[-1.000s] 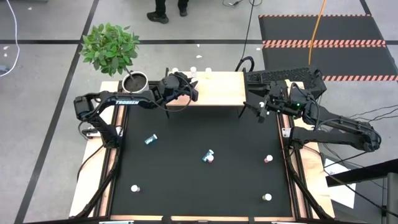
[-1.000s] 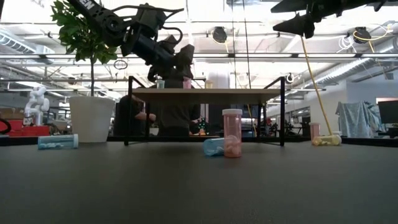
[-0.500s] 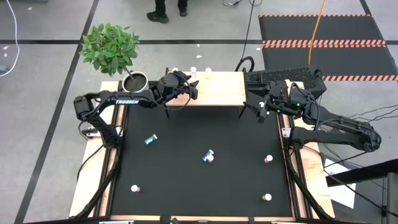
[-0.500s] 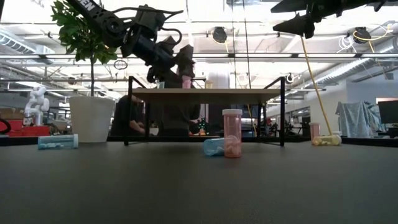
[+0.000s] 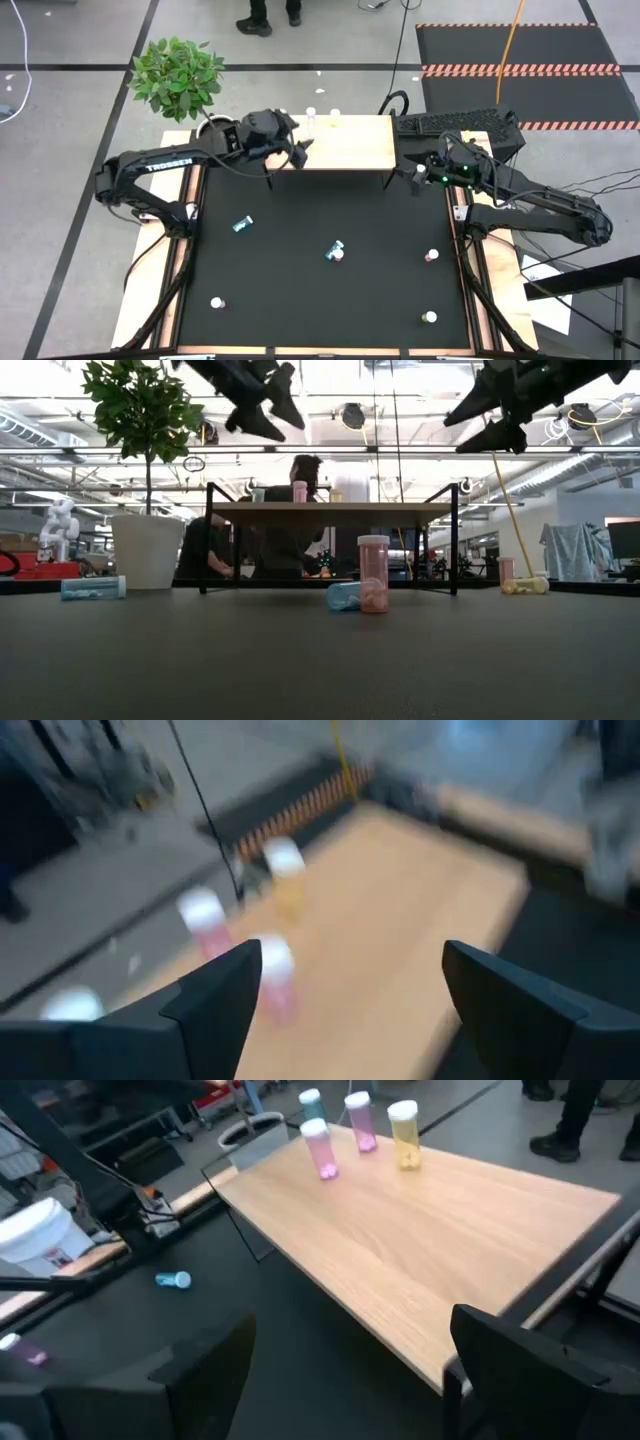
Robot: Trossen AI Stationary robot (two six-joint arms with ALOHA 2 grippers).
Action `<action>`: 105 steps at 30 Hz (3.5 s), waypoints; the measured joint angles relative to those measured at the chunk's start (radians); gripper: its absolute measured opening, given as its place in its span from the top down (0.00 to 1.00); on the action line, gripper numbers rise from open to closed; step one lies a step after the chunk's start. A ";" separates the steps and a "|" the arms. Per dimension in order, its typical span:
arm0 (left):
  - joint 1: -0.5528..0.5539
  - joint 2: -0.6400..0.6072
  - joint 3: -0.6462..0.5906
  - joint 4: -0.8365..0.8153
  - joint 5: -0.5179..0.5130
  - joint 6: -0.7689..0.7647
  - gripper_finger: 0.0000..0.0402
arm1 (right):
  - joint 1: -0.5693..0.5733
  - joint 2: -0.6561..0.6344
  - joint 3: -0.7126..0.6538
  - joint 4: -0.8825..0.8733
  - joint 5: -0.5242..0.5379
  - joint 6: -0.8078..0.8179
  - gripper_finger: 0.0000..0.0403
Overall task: Pick and place medicine bottles onto shelf by color
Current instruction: Put the bottom left orange bottle on the shelf
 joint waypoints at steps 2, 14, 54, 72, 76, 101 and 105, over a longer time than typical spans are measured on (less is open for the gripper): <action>-0.041 0.001 0.069 -0.142 0.001 -0.025 0.26 | 0.000 -0.001 0.000 0.003 -0.002 -0.001 0.18; -0.275 -0.034 0.193 -0.792 -0.018 -0.632 0.35 | 0.003 -0.040 0.000 0.061 -0.262 0.076 0.18; -0.570 0.474 0.000 0.286 -0.032 -0.606 0.24 | 0.331 -0.107 -0.102 -0.369 -0.075 0.292 0.39; -0.583 0.542 0.005 0.306 0.054 -0.447 0.36 | 0.360 -0.125 -0.125 -0.372 -0.071 0.298 0.39; -0.583 0.541 0.006 0.294 0.060 -0.422 0.36 | 0.360 -0.125 -0.125 -0.372 -0.071 0.298 0.39; -0.568 0.577 0.005 0.228 0.076 -0.351 0.39 | 0.359 -0.125 -0.125 -0.370 -0.048 0.339 0.39; -0.556 0.576 0.005 0.224 0.075 -0.346 0.50 | 0.360 -0.125 -0.125 -0.369 -0.048 0.342 0.39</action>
